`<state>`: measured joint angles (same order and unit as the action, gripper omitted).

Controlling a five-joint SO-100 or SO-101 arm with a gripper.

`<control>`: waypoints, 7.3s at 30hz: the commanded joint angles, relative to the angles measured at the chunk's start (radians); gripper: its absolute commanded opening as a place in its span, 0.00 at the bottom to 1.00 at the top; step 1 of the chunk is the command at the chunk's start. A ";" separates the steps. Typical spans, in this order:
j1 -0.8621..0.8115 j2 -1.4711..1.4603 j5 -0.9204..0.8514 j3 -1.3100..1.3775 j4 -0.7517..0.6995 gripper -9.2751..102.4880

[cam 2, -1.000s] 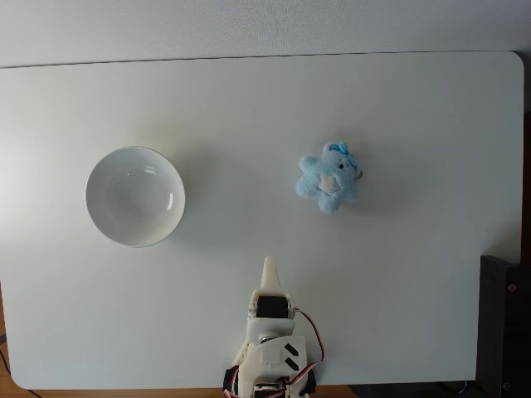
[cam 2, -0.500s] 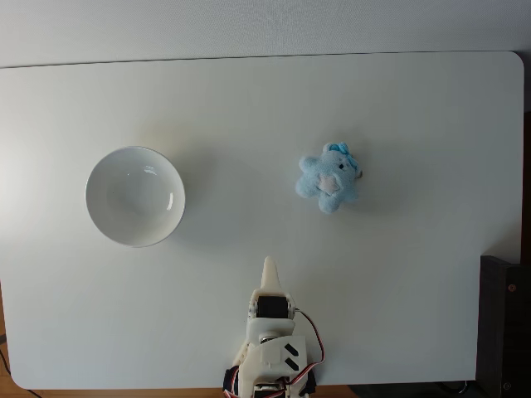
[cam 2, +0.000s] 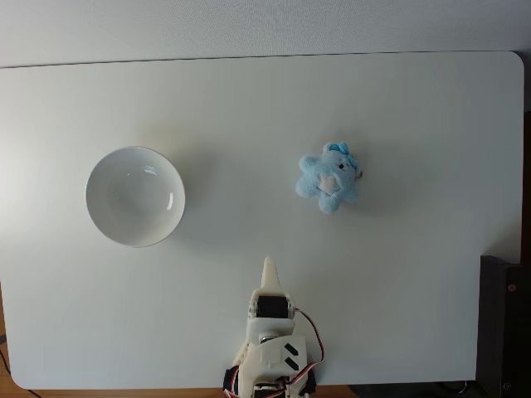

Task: Grasp a skyblue doll and put it into the bowl.

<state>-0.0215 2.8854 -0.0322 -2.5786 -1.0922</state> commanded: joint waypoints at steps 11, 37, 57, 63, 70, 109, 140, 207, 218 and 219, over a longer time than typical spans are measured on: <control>0.002 0.008 0.002 0.005 0.008 0.13; 0.005 0.009 0.011 0.052 0.000 0.14; -0.239 -0.377 0.583 0.595 0.000 0.14; -0.331 -0.523 0.750 0.703 0.008 0.14; -0.347 -0.736 0.862 0.890 0.012 0.14; -0.347 -1.433 1.462 1.358 0.017 0.39; -0.451 -1.706 1.799 1.355 0.017 0.63; -0.204 -1.305 1.715 1.351 0.204 0.08; 0.018 -1.149 1.715 1.358 0.216 0.08; 0.041 -1.144 1.715 1.359 0.218 0.08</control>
<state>-0.0276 1.6843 1.6904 -1.2471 -0.8866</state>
